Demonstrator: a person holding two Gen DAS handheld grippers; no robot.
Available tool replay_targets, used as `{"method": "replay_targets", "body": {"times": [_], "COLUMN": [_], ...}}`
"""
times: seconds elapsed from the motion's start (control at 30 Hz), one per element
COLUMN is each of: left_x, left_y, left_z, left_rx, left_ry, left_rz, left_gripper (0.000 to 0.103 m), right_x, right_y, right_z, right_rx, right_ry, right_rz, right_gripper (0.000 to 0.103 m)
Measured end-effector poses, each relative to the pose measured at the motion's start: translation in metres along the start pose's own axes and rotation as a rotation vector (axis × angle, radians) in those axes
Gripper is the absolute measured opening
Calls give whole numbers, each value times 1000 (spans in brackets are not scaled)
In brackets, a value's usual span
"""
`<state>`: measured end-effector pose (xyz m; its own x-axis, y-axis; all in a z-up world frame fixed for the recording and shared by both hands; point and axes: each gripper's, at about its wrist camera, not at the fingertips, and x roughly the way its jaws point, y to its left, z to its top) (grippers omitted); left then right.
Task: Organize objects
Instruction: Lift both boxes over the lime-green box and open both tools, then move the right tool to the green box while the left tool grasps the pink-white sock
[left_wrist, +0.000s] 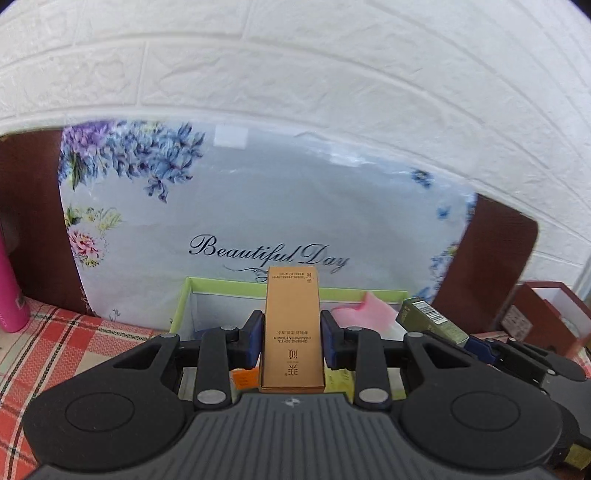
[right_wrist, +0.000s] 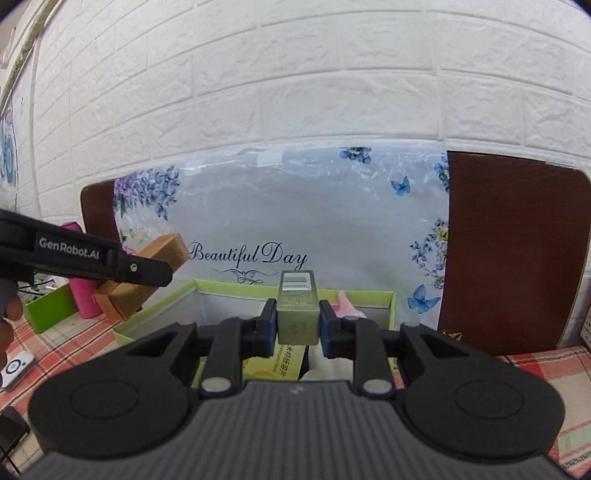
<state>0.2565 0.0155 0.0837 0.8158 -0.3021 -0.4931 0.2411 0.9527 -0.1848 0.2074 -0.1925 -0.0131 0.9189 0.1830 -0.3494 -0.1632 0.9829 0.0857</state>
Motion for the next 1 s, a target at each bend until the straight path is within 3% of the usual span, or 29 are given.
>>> {"method": "replay_targets", "body": {"times": [0.17, 0.2, 0.23, 0.27, 0.3, 0.33, 0.43, 0.67, 1.0], "left_x": [35, 39, 40, 38, 33, 28, 19, -14, -75], "left_y": [12, 12, 12, 10, 9, 8, 4, -25, -54], "left_z": [-3, -4, -6, -8, -10, -12, -11, -12, -27], "left_rx": [-4, 2, 7, 11, 23, 40, 56, 86, 108], "left_ry": [31, 28, 29, 12, -21, -44, -52, -45, -84], "left_rz": [58, 83, 118, 148, 157, 148, 152, 188, 145], "left_gripper": [35, 58, 83, 85, 85, 86, 86, 86, 87], "right_x": [43, 51, 58, 62, 64, 62, 53, 18, -53], "right_y": [2, 3, 3, 3, 2, 1, -2, -12, -14], "right_z": [-9, -10, -12, -15, -16, -18, -21, -17, -7], "right_rx": [-30, -37, -37, -28, -17, -5, -4, 61, 100], "right_ry": [54, 72, 87, 99, 104, 91, 63, 24, -56], "right_rz": [-9, -5, 4, 10, 9, 0, -7, -13, -7], "right_gripper": [22, 23, 30, 41, 66, 78, 87, 97, 103]}}
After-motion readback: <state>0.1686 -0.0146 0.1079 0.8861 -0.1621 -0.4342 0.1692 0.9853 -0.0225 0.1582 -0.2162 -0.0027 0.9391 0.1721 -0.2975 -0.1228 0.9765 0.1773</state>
